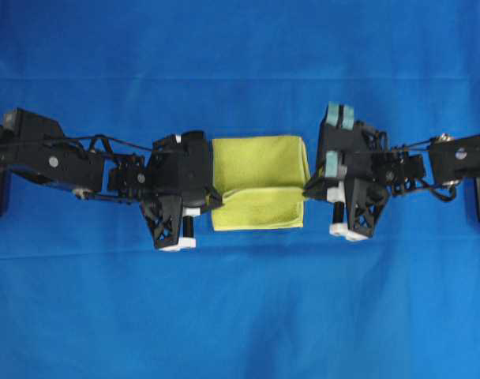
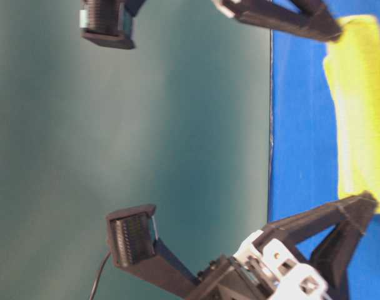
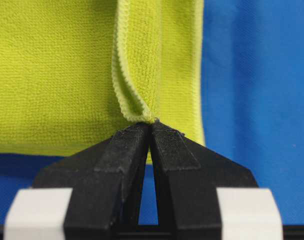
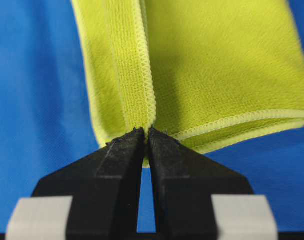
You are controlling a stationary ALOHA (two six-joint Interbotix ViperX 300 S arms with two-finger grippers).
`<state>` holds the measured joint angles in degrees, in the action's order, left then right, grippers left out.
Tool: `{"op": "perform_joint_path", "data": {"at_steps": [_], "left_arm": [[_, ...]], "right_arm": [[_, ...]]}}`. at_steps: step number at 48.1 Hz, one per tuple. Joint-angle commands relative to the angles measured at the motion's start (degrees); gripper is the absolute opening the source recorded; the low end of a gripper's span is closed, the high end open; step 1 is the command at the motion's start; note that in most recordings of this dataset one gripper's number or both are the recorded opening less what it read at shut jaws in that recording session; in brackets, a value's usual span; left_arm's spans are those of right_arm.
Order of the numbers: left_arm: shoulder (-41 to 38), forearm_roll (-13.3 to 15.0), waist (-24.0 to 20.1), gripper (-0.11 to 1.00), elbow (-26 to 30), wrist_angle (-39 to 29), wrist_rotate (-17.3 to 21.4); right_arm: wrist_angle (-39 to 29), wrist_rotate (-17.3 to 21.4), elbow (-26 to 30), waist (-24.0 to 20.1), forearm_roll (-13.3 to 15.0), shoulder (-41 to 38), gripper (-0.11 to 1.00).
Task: Fold the yellow towel.
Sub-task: 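Place the folded half down and open both grippers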
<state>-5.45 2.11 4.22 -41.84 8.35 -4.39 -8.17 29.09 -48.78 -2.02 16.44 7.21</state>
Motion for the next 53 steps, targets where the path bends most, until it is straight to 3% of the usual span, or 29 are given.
{"op": "perform_joint_path", "data": {"at_steps": [1,23,26,29,31,34,39,47,53], "left_arm": [[0.0,0.1,0.7,0.03,0.7,0.1,-0.2],[-4.0,-0.1,1.0,0.04,1.4,0.5,-0.2],[-4.0,-0.2,1.0,0.08,1.5,0.5,-0.2],[-4.0,-0.2,1.0,0.21,1.6,0.5,-0.1],[-4.0,-0.1,1.0,0.29,1.7,0.5,0.1],[-4.0,-0.2,1.0,0.42,1.8,0.5,0.4],[-3.7,-0.2,1.0,0.45,2.2,0.5,0.6],[-1.3,-0.2,1.0,0.42,2.3,0.2,0.7],[2.1,-0.2,1.4,0.42,1.3,-1.0,0.7]], "right_arm": [[1.1,0.1,1.0,-0.5,-0.4,-0.8,0.06],[3.2,0.1,1.9,-0.6,-0.4,-4.2,0.06],[3.7,0.1,1.9,-0.6,-0.4,-4.2,0.06],[4.3,-0.1,2.0,-0.6,-0.4,-4.2,0.07],[4.7,-0.1,2.1,-0.7,-0.4,-4.3,0.13],[4.9,-0.1,2.3,-1.0,-0.4,-4.3,0.34],[4.7,-0.2,2.7,-1.4,-0.4,-4.3,0.61],[3.5,-0.2,3.8,-3.2,-0.4,-3.3,0.52],[1.2,-0.1,4.3,-6.1,-0.4,-1.0,0.52]]}}
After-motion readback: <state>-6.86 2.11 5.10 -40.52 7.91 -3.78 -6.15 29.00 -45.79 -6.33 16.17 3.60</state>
